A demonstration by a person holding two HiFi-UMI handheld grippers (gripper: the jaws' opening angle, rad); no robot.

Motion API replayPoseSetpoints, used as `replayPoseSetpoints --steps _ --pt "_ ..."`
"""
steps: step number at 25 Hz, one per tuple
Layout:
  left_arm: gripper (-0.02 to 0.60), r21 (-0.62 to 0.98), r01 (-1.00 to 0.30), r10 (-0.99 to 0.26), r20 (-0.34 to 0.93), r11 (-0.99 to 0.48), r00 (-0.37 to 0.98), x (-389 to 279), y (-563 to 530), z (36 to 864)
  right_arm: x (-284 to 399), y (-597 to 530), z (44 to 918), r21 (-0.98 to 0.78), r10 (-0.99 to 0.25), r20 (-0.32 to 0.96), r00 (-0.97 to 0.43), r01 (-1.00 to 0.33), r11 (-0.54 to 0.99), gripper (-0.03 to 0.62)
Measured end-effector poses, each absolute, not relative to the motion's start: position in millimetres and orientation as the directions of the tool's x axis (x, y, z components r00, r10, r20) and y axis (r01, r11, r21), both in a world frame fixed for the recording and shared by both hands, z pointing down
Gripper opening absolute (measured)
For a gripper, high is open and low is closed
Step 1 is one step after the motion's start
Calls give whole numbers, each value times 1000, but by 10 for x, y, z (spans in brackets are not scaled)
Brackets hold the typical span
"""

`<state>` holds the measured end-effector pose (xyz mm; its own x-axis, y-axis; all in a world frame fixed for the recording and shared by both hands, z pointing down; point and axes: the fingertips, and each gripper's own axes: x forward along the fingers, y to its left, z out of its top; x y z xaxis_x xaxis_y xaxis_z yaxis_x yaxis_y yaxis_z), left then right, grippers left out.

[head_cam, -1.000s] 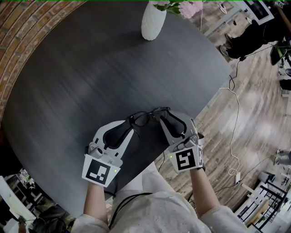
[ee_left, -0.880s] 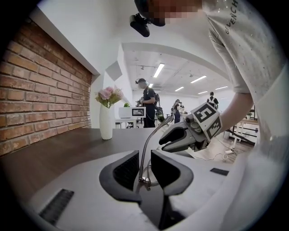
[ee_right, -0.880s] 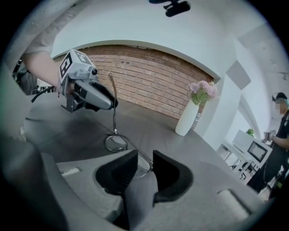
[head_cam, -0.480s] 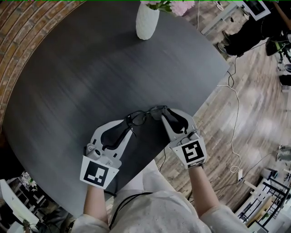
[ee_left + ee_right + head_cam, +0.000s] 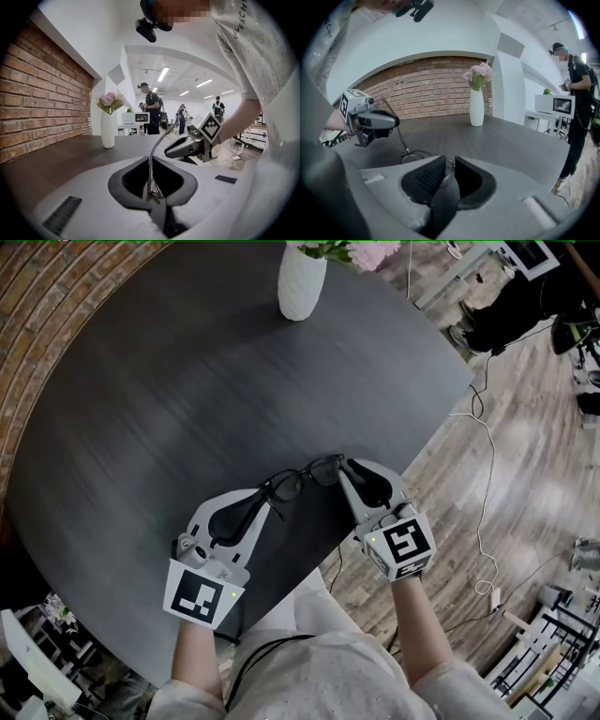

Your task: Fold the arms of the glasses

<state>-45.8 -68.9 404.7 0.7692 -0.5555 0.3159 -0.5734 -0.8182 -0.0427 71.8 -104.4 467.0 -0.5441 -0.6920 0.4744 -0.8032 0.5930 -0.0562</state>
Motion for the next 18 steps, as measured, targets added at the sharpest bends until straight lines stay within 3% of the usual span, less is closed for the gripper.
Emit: replayPoseSetpoints --steps 13,18 --pt "20 -40 -537 -517 340 -843 785 -229 -800 4041 681 -1031 4696 -93 -638 507 -580 -773 628 60" --pt "20 -57 -524 -508 348 -850 788 -260 -858 4031 872 -1109 4589 -117 -675 485 -556 -806 580 59"
